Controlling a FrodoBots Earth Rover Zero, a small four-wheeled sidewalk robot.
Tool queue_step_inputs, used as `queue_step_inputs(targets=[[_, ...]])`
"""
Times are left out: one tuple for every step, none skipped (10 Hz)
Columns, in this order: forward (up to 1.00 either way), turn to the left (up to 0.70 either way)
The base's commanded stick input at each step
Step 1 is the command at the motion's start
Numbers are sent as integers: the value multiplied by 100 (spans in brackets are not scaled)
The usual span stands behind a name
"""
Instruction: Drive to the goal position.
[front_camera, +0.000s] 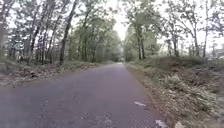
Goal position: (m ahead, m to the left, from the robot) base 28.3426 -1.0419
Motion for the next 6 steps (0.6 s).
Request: queue_step_inputs(targets=[[70, 0], [70, 0], [70, 0], [70, 0], [70, 0], [70, 0]])
